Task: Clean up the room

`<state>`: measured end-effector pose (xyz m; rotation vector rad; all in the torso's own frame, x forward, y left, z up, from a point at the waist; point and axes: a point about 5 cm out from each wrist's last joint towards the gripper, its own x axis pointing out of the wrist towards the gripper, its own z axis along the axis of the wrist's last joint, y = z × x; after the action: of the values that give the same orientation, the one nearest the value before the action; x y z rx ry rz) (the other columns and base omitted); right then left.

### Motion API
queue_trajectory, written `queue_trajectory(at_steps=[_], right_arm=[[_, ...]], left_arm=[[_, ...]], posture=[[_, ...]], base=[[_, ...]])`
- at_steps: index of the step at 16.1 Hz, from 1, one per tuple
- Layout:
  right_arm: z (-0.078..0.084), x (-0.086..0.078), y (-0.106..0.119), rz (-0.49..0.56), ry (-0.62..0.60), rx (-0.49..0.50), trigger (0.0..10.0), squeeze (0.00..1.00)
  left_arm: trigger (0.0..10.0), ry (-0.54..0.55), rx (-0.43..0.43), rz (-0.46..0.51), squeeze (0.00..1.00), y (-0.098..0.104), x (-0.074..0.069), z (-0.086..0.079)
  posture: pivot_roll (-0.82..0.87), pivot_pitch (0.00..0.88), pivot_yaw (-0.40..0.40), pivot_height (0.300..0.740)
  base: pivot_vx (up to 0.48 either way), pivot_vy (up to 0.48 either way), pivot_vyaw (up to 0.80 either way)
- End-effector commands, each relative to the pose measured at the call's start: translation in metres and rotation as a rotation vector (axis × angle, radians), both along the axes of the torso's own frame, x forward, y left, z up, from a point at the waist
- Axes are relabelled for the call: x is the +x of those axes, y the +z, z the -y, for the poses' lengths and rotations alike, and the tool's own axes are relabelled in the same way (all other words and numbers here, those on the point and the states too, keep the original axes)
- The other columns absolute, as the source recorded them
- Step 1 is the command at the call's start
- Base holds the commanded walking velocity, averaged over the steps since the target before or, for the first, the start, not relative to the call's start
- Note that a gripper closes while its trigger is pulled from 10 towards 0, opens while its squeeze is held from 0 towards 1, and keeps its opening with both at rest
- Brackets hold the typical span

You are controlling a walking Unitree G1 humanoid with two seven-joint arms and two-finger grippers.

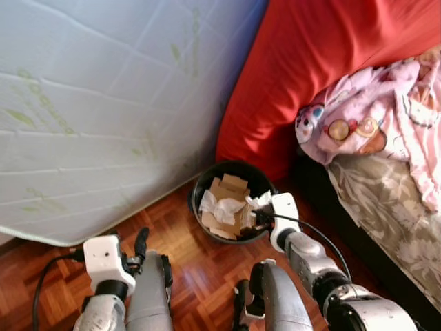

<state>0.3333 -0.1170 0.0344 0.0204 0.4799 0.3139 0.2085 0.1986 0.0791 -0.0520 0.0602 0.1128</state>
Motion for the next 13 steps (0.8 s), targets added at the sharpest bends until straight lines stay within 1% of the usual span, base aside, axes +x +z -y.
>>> queue_trajectory(at_steps=[1,2,3,4,6,10,11,12,13], right_arm=[[-0.003,-0.003,-0.004,-0.032,0.019,0.003,10.0,0.00],[-0.008,0.002,0.003,-0.011,0.039,-0.003,10.0,0.00],[-0.008,0.002,0.003,-0.011,0.039,-0.003,10.0,0.00],[-0.010,0.008,0.011,0.020,0.027,-0.003,10.0,0.00],[-0.011,0.013,0.018,0.038,0.019,0.004,10.0,0.00],[-0.010,0.013,0.017,0.032,0.026,0.001,10.0,0.00],[-0.010,0.012,0.016,0.030,0.031,0.017,10.0,0.33],[-0.011,0.011,0.015,0.026,0.042,0.020,10.0,1.00],[-0.011,0.011,0.015,0.025,0.044,0.020,10.0,1.00]], left_arm=[[10.0,0.009,-0.007,-0.036,0.00,-0.003,-0.008,0.002],[10.0,0.014,-0.008,-0.044,0.00,-0.002,-0.011,0.003],[10.0,0.014,-0.008,-0.044,0.00,-0.002,-0.011,0.003],[10.0,0.021,-0.008,-0.048,0.00,-0.002,-0.013,0.003],[10.0,0.024,-0.008,-0.048,0.00,0.000,-0.014,0.002],[10.0,0.021,-0.004,-0.038,0.00,0.004,-0.011,0.003],[10.0,0.020,-0.003,-0.035,0.00,0.005,-0.011,0.003],[10.0,0.020,-0.003,-0.036,0.00,0.005,-0.011,0.003],[10.0,0.021,-0.003,-0.036,0.00,0.005,-0.011,0.003]], posture=[[0.19,0.458,-0.148,0.625],[0.19,0.461,-0.149,0.625],[0.19,0.461,-0.149,0.625],[0.19,0.461,-0.149,0.625],[0.20,0.462,-0.151,0.625],[0.20,0.460,-0.149,0.625],[0.20,0.460,-0.149,0.625],[0.20,0.460,-0.149,0.625],[0.20,0.460,-0.148,0.625]], base=[[0.000,0.000,0.00],[0.000,0.000,0.00],[0.000,0.000,0.00],[0.000,0.000,0.00],[0.000,0.000,0.00],[0.000,0.000,0.00],[0.000,0.000,0.00],[0.000,0.000,0.00],[0.000,0.000,0.00]])
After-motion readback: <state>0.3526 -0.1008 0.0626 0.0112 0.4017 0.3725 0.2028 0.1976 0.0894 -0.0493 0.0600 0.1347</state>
